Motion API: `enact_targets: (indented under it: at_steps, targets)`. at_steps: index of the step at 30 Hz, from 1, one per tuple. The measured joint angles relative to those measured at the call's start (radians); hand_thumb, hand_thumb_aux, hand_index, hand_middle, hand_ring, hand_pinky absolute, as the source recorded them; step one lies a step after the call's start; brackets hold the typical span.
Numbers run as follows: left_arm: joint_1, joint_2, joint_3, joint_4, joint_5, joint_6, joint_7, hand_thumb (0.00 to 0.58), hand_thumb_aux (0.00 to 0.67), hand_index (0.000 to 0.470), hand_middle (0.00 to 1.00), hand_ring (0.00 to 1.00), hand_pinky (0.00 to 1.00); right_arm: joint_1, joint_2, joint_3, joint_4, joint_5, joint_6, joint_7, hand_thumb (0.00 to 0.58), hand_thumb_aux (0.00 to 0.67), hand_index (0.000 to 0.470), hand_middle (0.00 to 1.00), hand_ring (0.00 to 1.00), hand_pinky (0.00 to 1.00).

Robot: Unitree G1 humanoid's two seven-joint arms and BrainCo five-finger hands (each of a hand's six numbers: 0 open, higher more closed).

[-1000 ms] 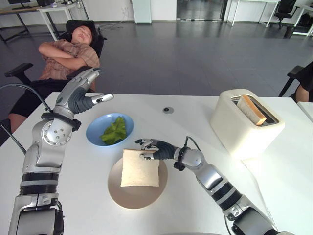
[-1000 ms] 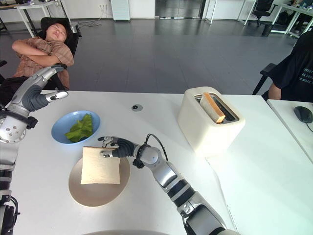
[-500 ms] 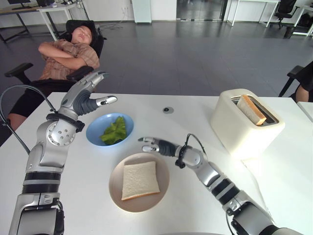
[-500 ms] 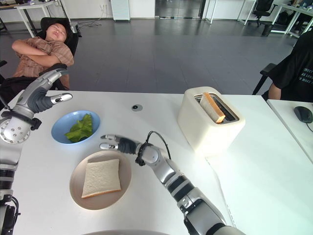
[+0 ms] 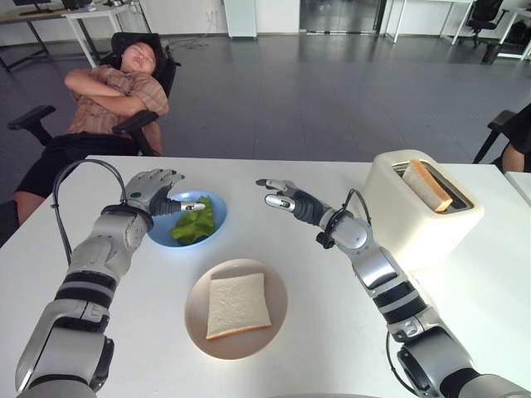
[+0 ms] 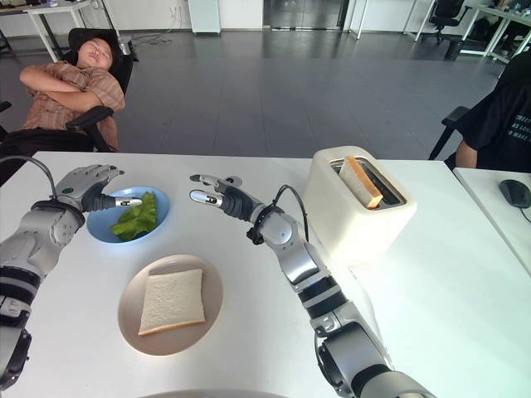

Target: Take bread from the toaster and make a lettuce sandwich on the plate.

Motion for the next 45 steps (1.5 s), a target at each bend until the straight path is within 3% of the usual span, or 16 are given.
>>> enact_targets:
  at_steps: [7,17,18,19,36,41,45]
  targets:
    - [-0.113,-0.05,-0.129,0.245,0.062,0.017,0.058,0.0,0.0,0.0,0.0,0.0,0.0,0.004,0.0,0.0,-0.025,0.0,0.003,0.006,0.0,0.0,0.0,0.0,0.0,0.0]
    - [-0.148,-0.073,-0.262,0.389,0.102,0.009,0.081,0.0,0.0,0.0,0.0,0.0,0.0,0.005,0.003,0.0,-0.029,0.0,0.002,0.007,0.0,0.0,0.0,0.0,0.0,0.0]
    - [-0.15,-0.073,-0.268,0.395,0.101,0.004,0.082,0.506,0.431,0.302,0.0,0.0,0.0,0.005,0.003,0.0,-0.03,0.0,0.002,0.007,0.0,0.0,0.0,0.0,0.0,0.0]
    - [-0.152,-0.073,-0.275,0.401,0.099,0.0,0.081,0.58,0.67,0.47,0.0,0.0,0.0,0.005,0.003,0.0,-0.031,0.0,0.002,0.007,0.0,0.0,0.0,0.0,0.0,0.0]
    - [-0.162,-0.064,-0.283,0.379,0.052,-0.066,0.114,0.58,0.67,0.47,0.0,0.0,0.0,0.005,0.003,-0.001,-0.02,-0.003,-0.003,-0.016,0.0,0.0,0.0,0.0,0.0,0.0]
    - [-0.129,0.042,-0.215,0.118,-0.001,-0.071,0.02,0.58,0.67,0.47,0.0,0.0,0.0,0.003,-0.002,-0.008,-0.012,-0.004,-0.009,-0.019,0.0,0.0,0.0,0.0,0.0,0.0]
    - [0.0,0.12,-0.12,-0.193,-0.141,-0.066,-0.196,0.58,0.67,0.47,0.0,0.0,0.0,0.0,-0.007,-0.019,-0.01,-0.004,-0.009,-0.025,0.0,0.0,0.0,0.0,0.0,0.0]
